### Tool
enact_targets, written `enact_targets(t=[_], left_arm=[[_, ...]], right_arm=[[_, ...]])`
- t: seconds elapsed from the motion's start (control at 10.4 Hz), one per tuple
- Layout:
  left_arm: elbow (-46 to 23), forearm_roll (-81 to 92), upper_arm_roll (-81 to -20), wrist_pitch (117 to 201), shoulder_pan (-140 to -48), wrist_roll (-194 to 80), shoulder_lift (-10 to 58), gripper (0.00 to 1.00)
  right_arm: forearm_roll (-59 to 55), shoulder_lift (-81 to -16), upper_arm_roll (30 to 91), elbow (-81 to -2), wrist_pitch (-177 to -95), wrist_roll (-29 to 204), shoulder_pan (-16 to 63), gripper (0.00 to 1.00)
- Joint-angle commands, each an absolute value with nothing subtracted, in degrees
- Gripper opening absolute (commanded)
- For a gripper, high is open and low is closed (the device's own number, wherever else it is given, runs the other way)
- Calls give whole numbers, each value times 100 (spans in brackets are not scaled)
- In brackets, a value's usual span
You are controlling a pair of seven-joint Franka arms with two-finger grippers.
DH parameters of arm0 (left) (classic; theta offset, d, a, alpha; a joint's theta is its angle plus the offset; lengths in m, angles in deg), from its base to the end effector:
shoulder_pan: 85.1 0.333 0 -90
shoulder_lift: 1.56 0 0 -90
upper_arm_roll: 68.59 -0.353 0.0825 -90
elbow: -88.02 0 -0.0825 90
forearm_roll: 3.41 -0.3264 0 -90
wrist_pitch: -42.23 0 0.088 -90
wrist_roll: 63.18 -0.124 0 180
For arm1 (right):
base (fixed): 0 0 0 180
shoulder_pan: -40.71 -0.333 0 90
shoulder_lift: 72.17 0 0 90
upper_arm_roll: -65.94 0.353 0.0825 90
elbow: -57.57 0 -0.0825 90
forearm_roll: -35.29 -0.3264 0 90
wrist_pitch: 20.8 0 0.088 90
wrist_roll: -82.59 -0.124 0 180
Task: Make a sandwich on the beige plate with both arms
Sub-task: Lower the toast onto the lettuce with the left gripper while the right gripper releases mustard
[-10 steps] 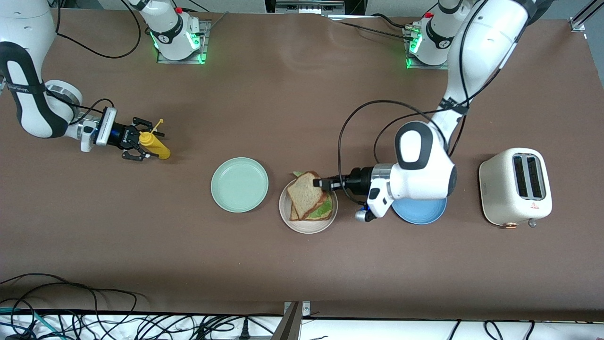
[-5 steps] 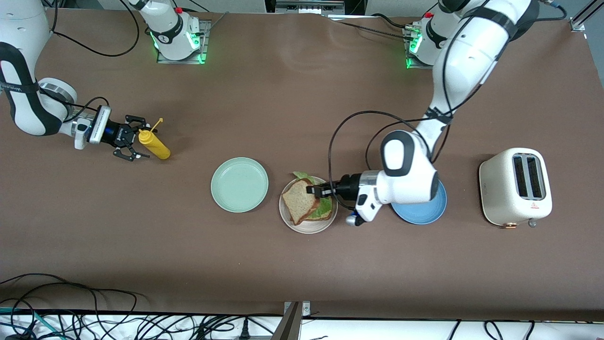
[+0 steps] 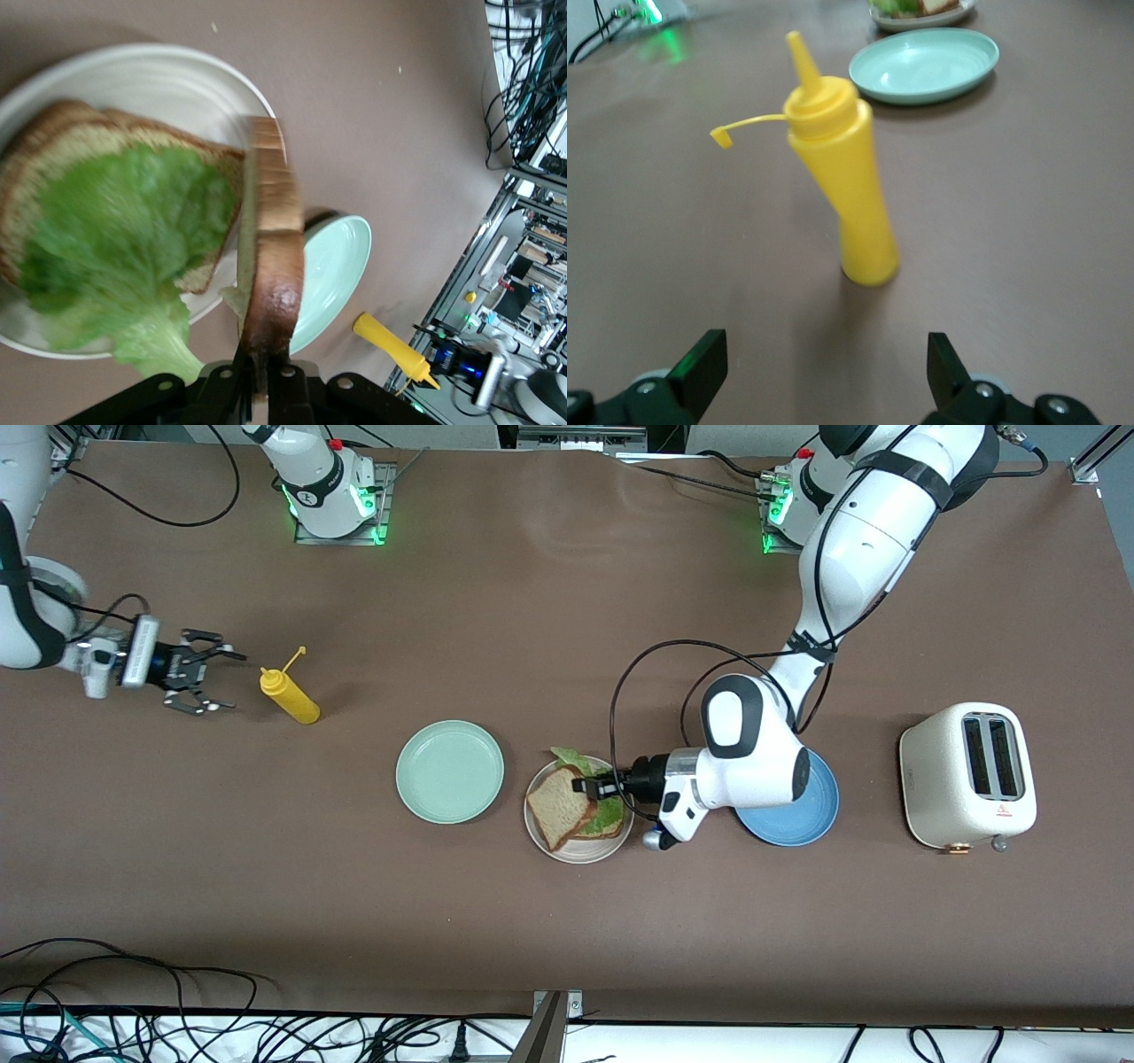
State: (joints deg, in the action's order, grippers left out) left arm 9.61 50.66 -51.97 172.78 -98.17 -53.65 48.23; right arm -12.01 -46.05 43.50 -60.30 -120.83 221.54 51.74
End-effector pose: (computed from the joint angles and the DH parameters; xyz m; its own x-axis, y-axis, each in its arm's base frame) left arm 0.6533 -0.3381 0.2762 0.9016 0.1957 -0.3859 0.4250 -0.5676 0.7052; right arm 0.4585 -0.1988 0.2705 0.2281 0.6496 0.7253 0.9730 -0.1244 -0.1946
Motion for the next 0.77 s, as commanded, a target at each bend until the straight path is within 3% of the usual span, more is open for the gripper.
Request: enact_targets(t=[0.0, 0.19, 0.29, 0.58, 0.68], left_arm=[[1095, 5179, -5294, 17204, -9820, -5492, 4880, 0], [1042, 5179, -5303, 17204, -9820, -5501, 4898, 0], [1007, 5187, -5303, 17204, -9820, -5510, 4907, 14], [884, 5179, -5347, 17204, -9820, -5492, 4889, 66], [805, 5170, -5373, 17195, -9803, -5492, 4854, 100]], right_arm=[[-429, -4660, 4414, -5084, -11670, 20868, 5205, 100], [-16, -4791, 4563, -4538, -11616, 19761, 5187, 100], [178, -4896, 4685, -4405, -11616, 19163, 5187, 100], [907, -5212, 5212, -3913, -11616, 16565, 5178, 100], [1266, -5318, 5484, -3755, -11625, 15746, 5178, 100]])
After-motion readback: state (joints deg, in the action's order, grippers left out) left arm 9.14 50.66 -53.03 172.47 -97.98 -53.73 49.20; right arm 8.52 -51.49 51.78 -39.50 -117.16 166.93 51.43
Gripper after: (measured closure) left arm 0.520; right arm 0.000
